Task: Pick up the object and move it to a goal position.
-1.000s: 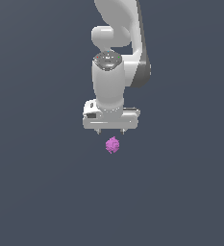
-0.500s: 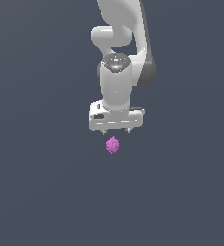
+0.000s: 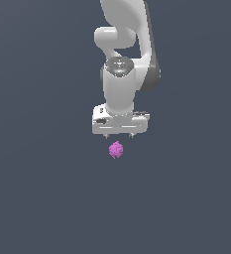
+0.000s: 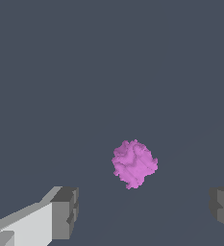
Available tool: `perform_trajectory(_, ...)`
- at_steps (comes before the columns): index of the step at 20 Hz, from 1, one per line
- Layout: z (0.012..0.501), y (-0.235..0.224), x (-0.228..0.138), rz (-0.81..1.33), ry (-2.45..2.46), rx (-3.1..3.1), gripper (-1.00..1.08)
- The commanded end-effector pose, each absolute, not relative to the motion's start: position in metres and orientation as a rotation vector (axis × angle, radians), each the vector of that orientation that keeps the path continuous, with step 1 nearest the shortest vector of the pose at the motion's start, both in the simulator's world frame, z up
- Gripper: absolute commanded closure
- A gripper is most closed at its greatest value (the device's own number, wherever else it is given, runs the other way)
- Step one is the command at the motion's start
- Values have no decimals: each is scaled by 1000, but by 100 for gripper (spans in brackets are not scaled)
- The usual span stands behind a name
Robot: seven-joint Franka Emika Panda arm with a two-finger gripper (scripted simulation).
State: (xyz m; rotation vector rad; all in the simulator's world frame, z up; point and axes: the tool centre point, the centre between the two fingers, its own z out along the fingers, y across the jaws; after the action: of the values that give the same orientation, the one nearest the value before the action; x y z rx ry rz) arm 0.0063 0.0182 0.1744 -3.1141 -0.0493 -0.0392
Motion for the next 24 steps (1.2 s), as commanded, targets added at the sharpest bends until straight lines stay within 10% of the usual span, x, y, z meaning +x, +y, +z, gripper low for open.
perform_trajectory(1, 171, 18, 6, -36, -3, -3114, -92)
perform_trajectory(24, 110, 9, -4, -1, 890, -2999, -92)
